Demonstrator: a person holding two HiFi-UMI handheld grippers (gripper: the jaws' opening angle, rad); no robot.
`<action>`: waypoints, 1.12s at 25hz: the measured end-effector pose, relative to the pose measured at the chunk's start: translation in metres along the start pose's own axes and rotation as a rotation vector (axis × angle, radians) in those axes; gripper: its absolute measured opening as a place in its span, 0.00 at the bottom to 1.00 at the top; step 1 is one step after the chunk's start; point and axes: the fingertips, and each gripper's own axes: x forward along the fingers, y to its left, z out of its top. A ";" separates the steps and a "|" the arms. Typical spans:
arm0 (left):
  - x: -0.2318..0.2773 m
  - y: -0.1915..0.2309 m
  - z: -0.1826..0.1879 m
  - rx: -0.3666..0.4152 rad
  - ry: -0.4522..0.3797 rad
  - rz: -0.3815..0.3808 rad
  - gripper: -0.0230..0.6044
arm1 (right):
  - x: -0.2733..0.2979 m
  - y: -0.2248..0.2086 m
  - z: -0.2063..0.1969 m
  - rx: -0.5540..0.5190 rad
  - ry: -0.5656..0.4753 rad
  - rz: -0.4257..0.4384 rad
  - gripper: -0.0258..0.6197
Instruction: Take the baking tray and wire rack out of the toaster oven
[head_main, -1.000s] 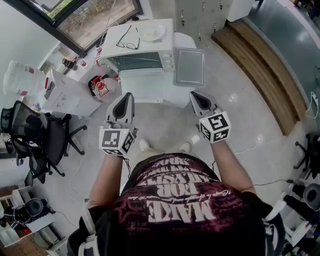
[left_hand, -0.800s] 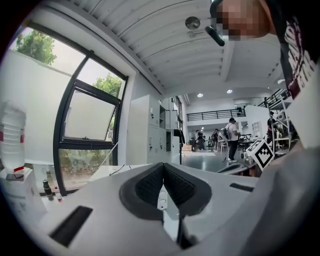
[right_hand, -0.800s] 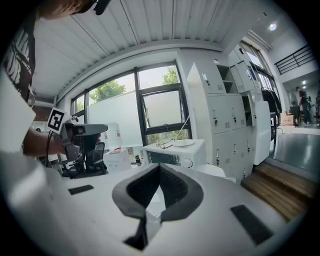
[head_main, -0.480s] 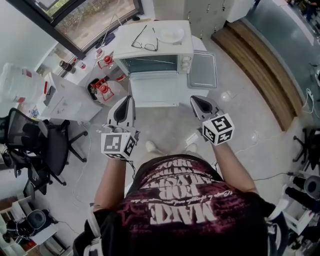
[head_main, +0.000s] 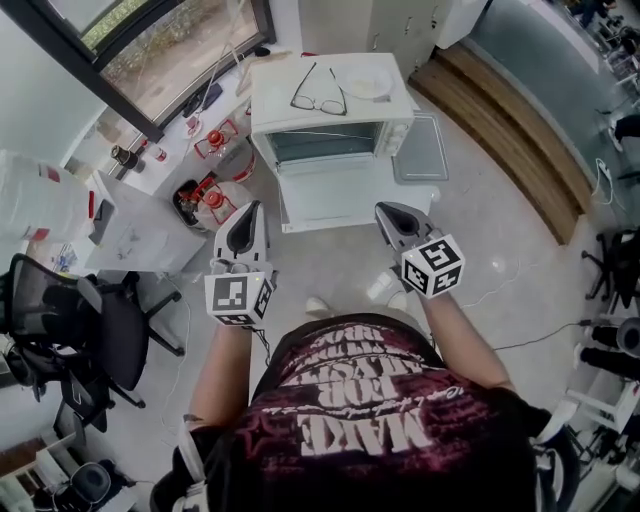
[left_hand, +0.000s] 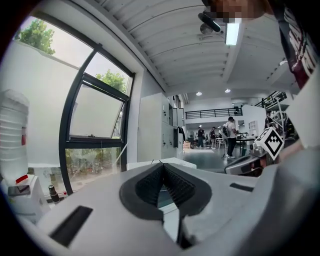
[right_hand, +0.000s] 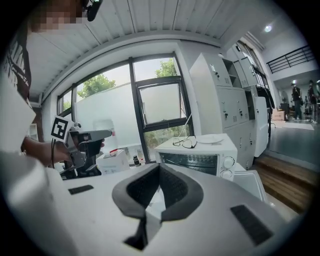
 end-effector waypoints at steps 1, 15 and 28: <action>-0.001 0.006 -0.002 0.003 0.007 -0.009 0.05 | 0.004 0.006 0.001 0.001 -0.002 -0.008 0.04; 0.006 0.023 -0.018 -0.039 0.029 -0.049 0.05 | 0.022 0.029 -0.004 0.023 0.034 -0.060 0.04; 0.034 0.059 -0.031 -0.065 0.078 -0.003 0.05 | 0.092 0.008 -0.027 0.153 0.063 0.018 0.04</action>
